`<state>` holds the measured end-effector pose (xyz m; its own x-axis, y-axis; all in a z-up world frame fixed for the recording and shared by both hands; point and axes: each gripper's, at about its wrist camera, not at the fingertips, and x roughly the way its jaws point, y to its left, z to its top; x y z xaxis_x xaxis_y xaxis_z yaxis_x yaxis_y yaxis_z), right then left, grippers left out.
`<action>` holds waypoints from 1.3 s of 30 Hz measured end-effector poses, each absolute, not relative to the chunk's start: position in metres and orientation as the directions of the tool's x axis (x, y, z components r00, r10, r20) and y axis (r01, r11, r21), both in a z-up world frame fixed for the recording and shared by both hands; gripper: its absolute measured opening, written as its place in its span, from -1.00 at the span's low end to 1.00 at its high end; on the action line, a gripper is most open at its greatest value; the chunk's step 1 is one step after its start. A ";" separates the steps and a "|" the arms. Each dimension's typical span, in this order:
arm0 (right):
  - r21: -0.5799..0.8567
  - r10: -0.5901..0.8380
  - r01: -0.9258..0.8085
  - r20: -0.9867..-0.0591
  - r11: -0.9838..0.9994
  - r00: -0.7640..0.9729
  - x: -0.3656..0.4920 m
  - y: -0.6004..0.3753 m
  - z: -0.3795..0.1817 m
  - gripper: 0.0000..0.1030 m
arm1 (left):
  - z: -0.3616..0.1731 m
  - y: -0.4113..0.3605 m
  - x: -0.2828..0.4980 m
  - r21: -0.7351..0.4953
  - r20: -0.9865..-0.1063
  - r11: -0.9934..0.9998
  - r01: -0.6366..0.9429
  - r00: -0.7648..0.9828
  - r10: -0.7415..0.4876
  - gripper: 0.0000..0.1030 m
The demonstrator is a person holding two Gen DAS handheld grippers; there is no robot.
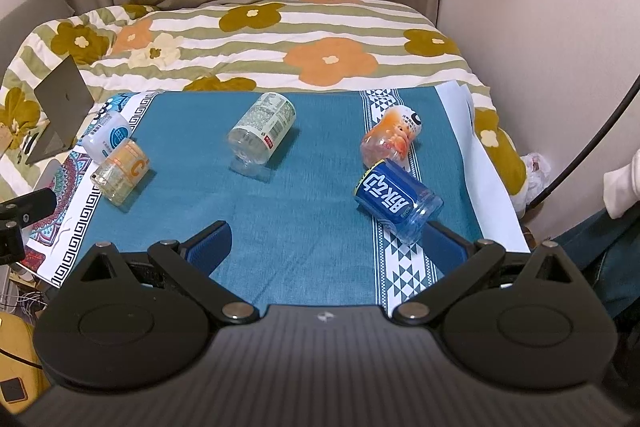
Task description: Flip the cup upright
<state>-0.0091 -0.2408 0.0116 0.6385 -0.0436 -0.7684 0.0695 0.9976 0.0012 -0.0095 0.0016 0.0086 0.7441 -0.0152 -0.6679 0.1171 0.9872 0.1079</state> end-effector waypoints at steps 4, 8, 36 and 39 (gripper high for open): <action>0.000 -0.043 0.068 -0.767 0.998 0.640 -0.010 -0.241 0.011 1.00 | 0.008 0.002 -0.012 0.107 -0.669 0.988 0.114 0.743 -0.013 1.00; 0.004 -0.039 0.065 -0.766 0.998 0.642 -0.010 -0.243 0.012 1.00 | 0.008 0.002 -0.012 0.108 -0.670 0.988 0.111 0.742 -0.010 1.00; 0.008 -0.031 0.057 -0.766 0.998 0.642 -0.011 -0.240 0.009 1.00 | 0.008 -0.004 -0.015 0.115 -0.675 0.989 0.097 0.738 0.006 1.00; 0.010 -0.029 0.056 -0.766 0.998 0.642 -0.010 -0.242 0.008 1.00 | 0.008 -0.005 -0.015 0.114 -0.674 0.989 0.096 0.739 0.007 1.00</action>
<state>-0.0103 -0.2415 0.0082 0.6422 -0.0287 -0.7660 0.0562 0.9984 0.0096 -0.0155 -0.0050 0.0085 0.7387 0.0066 -0.6740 0.0956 0.9888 0.1145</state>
